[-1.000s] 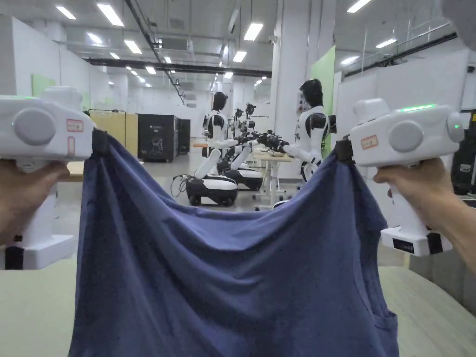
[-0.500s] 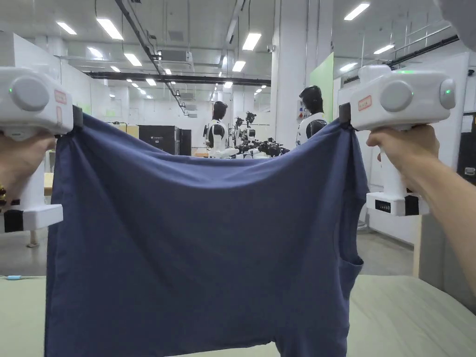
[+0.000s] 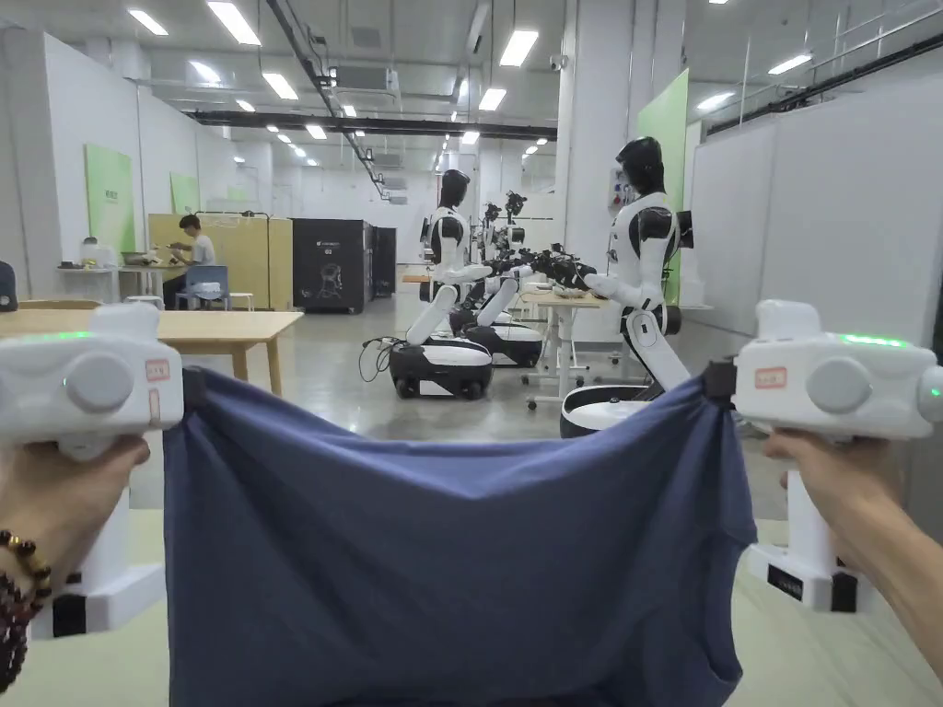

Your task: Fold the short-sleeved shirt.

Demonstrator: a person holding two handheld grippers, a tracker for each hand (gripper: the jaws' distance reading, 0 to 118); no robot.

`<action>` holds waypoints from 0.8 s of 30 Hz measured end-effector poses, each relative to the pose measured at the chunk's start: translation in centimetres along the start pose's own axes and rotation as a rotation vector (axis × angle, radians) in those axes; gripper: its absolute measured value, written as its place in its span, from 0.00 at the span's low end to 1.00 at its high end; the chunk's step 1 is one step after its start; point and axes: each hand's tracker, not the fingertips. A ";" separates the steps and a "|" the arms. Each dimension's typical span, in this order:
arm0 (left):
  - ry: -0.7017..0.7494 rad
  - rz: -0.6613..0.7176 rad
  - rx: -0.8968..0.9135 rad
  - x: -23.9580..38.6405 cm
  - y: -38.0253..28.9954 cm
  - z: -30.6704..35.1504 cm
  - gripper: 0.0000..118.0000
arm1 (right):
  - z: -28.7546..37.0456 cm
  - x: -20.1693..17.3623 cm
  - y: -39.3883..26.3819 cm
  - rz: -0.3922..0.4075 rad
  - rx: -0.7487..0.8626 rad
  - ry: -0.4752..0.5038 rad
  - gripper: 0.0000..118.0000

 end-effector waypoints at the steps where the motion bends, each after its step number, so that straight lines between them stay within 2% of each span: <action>1: -0.023 0.013 0.012 -0.3 -1.0 0.5 0.02 | 0.8 0.2 -0.8 0.005 0.009 0.015 0.02; 6: -0.100 -0.028 -0.005 -1.9 -7.5 5.1 0.02 | 7.6 0.8 -6.1 0.146 0.004 0.098 0.02; 9: -0.127 -0.008 -0.051 -3.5 -12.6 9.2 0.02 | 13.5 1.5 -10.4 0.171 -0.032 0.118 0.02; 14: -0.175 0.011 -0.162 -6.2 -22.3 17.3 0.02 | 22.2 3.2 -18.8 0.130 -0.216 0.172 0.02; 19: -0.165 -0.010 -0.297 -7.5 -31.1 23.4 0.02 | 27.3 3.4 -27.3 0.204 -0.434 0.158 0.02; 22: -0.182 -0.037 -0.391 -7.8 -34.8 24.4 0.02 | 27.7 3.1 -32.1 0.275 -0.588 0.157 0.02; 24: -0.136 -0.035 -0.446 -8.0 -36.7 24.4 0.02 | 27.4 3.8 -34.9 0.280 -0.680 0.165 0.02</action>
